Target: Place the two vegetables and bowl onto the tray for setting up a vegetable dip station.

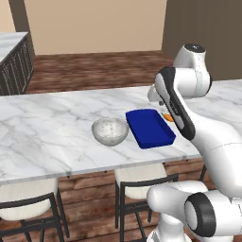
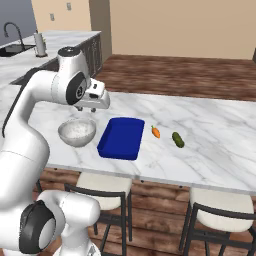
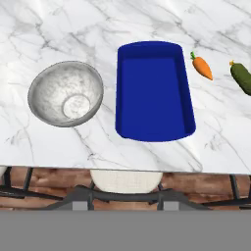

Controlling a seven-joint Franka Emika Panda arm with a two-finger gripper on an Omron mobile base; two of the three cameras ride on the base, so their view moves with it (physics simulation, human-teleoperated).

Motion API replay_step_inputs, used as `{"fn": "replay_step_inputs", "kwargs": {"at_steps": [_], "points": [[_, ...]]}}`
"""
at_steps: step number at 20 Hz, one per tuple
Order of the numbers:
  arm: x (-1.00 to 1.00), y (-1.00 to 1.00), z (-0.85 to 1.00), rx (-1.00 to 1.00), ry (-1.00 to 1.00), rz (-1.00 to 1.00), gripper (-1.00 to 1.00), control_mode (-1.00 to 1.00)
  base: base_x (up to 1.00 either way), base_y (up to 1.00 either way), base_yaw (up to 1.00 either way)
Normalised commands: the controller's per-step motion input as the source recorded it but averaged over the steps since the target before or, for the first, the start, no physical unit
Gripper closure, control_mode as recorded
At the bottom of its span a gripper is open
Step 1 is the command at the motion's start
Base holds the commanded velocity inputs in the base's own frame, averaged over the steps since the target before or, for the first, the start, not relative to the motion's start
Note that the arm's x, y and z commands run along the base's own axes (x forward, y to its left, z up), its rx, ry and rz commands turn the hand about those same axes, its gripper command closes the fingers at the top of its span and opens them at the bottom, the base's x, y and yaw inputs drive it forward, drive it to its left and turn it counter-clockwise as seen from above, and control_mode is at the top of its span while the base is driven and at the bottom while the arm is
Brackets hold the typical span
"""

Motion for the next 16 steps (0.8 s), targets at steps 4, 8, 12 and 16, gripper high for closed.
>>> {"fn": "replay_step_inputs", "kwargs": {"at_steps": [4,8,12,16], "points": [[0.00,0.12,0.00,0.00,0.02,0.00,-1.00,-1.00,0.00,0.00,0.00],[0.00,0.26,0.00,0.00,0.09,-0.02,-1.00,-1.00,0.00,0.00,0.00],[0.00,0.26,0.00,0.00,0.11,-0.04,-1.00,-1.00,0.00,0.00,0.00],[0.04,0.27,0.00,0.00,0.11,-0.05,-1.00,-1.00,0.00,0.00,0.00]]}}
